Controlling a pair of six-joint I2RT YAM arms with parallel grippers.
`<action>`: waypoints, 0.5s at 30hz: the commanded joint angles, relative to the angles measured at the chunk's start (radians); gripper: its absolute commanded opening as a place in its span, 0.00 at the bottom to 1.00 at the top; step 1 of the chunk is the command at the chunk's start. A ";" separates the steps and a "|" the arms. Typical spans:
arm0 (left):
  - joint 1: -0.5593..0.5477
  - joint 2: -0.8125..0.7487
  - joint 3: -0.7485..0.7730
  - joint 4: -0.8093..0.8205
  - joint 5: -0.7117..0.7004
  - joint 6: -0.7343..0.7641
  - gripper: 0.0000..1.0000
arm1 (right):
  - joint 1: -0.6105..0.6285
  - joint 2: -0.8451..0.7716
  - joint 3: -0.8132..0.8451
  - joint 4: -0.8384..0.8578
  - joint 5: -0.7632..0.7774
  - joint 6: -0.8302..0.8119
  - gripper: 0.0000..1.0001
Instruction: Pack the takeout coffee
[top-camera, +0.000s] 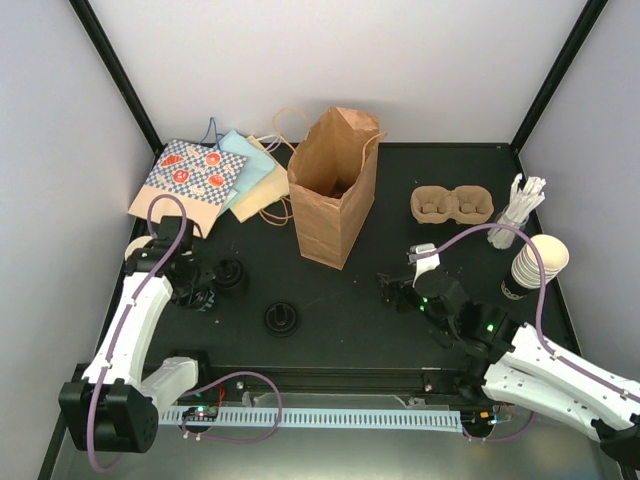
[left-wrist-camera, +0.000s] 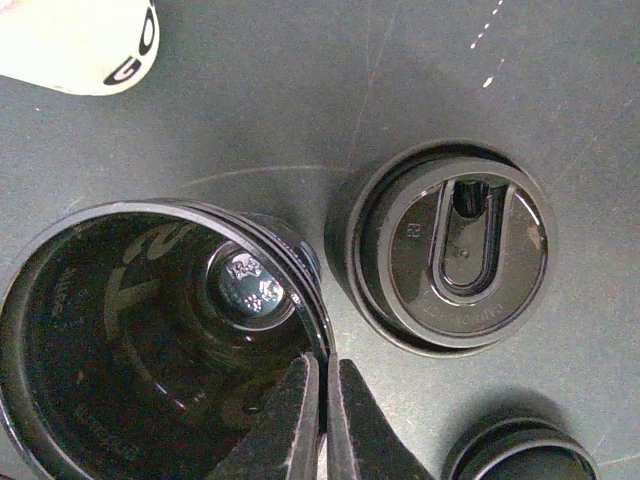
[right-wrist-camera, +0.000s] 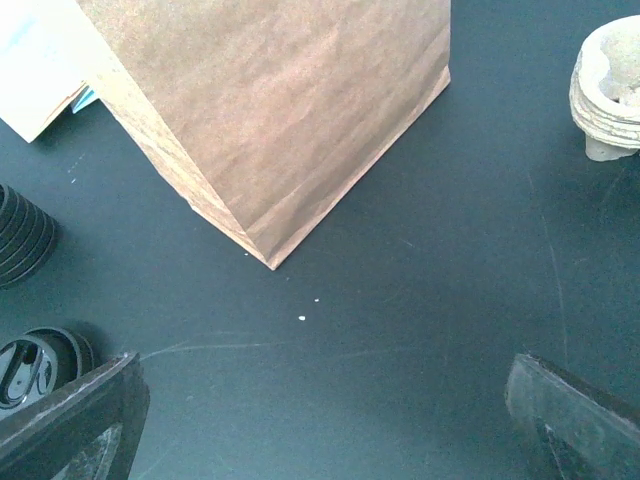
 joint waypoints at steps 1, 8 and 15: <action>0.006 -0.021 0.067 -0.052 -0.032 0.002 0.02 | -0.005 0.008 0.027 0.021 0.007 0.002 1.00; 0.007 -0.010 0.098 -0.105 -0.121 0.006 0.02 | -0.005 0.013 0.021 0.024 -0.001 0.010 1.00; 0.005 -0.039 0.150 -0.140 -0.139 0.019 0.02 | -0.004 0.023 0.025 0.032 -0.008 0.009 1.00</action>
